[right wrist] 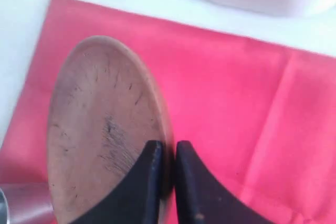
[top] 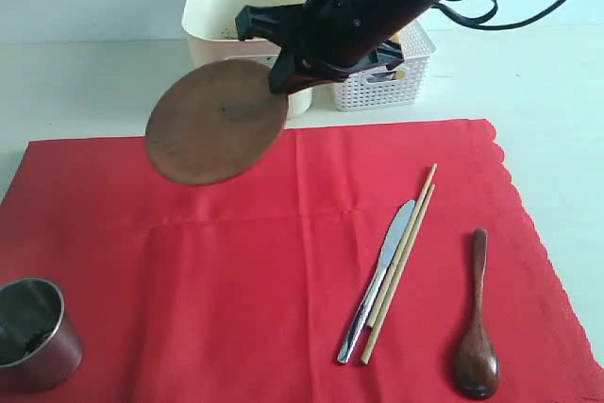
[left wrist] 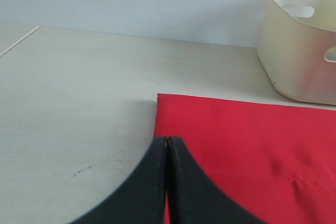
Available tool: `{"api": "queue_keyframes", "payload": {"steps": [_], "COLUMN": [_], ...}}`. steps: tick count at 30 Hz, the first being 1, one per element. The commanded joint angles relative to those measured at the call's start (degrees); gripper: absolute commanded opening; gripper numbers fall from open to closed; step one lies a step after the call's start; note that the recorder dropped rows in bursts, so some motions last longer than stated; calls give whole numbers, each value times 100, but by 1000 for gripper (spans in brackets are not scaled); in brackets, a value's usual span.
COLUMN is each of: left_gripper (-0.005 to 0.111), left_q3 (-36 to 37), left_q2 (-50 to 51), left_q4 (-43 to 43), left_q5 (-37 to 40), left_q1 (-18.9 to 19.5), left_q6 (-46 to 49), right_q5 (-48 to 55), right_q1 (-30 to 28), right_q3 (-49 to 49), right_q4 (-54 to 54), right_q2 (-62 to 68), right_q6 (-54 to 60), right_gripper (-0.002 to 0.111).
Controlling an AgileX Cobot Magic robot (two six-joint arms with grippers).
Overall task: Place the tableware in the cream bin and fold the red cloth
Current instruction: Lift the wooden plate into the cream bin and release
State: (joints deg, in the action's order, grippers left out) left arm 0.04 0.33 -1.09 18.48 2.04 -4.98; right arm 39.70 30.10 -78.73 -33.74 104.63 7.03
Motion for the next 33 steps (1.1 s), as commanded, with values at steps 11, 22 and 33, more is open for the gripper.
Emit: {"api": "queue_keyframes", "payload": {"steps": [11,22,33], "left_gripper": [1,1,1], "left_q3": [-4,-4,-4], "left_q2": [-33,-33,-33], "left_q4": [30,30,30], "left_q5": [-35,-35,-35], "left_q1": [6,6,6], "left_q6": [25,25,25], "right_q5": [-1381,-2511,-2523], "right_q1": [-139,-808,-813], "right_q3": [-930,-1674,-1711], "right_q4": [91,-532,-532], "right_q2": [-174,1095,1513], "right_q6": [86,25,-142], "right_gripper": [0,0,10]}}
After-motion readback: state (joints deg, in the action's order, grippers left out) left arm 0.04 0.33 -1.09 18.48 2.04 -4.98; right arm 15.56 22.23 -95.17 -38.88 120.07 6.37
